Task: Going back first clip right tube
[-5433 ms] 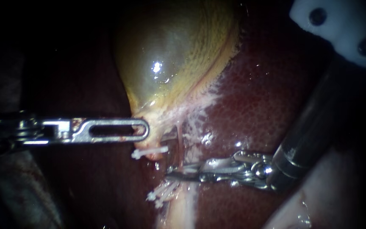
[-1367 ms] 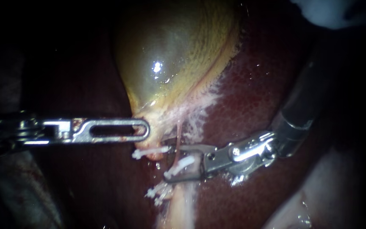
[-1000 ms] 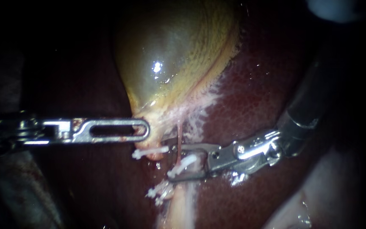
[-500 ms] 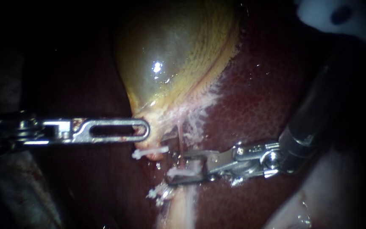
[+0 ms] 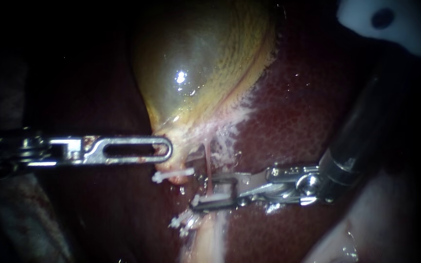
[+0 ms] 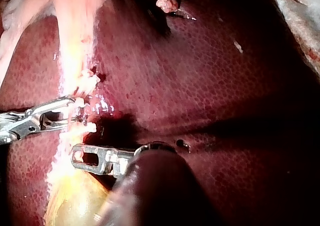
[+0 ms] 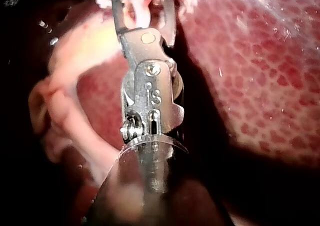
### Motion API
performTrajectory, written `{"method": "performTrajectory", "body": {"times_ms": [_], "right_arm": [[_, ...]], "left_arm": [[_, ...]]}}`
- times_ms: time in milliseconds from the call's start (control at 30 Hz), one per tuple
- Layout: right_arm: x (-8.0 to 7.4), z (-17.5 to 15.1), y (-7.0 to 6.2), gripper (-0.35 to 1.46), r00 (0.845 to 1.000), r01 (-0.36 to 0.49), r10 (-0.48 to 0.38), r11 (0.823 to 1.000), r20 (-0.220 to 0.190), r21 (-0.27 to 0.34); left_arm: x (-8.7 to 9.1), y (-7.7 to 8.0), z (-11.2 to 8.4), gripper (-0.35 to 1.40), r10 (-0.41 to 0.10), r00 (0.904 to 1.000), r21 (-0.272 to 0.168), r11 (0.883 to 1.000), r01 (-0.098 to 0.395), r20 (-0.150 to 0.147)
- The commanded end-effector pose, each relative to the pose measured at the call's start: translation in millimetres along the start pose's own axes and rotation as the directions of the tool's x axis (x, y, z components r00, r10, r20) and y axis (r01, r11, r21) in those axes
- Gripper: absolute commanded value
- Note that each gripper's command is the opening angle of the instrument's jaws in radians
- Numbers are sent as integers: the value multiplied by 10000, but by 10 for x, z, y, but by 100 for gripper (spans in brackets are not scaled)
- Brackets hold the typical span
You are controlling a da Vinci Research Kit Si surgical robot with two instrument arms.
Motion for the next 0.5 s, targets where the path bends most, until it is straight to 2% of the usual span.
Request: {"method": "performTrajectory", "body": {"times_ms": [33, 200, 500], "right_arm": [[2, -3, -1, 49, 10000, -8, 8, 10000, 6, 16], [13, -20, -6, 49, 9979, 646, -646, 9979, -2, 5], [18, -60, -8, 49, 9899, 1387, -1394, 9900, -274, -248]], "left_arm": [[0, 0, 0, -35, 0, 10000, 0, 10000, 0, 0], [0, 0, 0, -35, 0, 10000, 0, 10000, 0, 1], [0, 0, 0, -35, 0, 10000, -1, 10000, 0, 1]]}}
